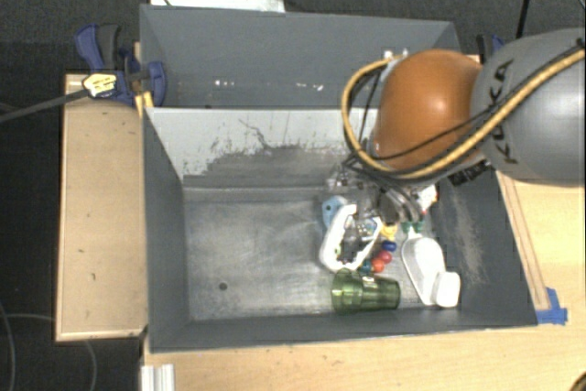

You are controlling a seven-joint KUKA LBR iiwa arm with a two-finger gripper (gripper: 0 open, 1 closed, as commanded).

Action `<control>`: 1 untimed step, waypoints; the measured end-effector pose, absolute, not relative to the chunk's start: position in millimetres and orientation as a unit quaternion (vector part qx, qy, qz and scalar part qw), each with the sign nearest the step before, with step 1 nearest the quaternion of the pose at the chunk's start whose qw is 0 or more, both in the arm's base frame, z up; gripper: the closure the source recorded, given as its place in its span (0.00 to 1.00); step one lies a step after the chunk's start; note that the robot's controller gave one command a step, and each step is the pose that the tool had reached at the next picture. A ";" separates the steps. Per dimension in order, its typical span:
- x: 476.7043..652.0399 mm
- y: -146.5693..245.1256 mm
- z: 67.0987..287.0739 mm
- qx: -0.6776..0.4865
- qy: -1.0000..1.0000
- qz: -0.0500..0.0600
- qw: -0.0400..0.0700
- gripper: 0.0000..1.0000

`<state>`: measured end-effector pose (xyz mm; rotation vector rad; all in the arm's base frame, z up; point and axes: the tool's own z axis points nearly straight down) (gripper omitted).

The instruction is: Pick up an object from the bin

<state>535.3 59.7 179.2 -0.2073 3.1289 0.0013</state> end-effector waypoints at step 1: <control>572.4 -16.9 163.4 -0.183 0.983 0.000 0.002 0.00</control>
Offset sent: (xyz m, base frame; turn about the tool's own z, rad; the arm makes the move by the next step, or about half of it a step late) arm 0.0194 -0.0913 -0.0466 -0.2528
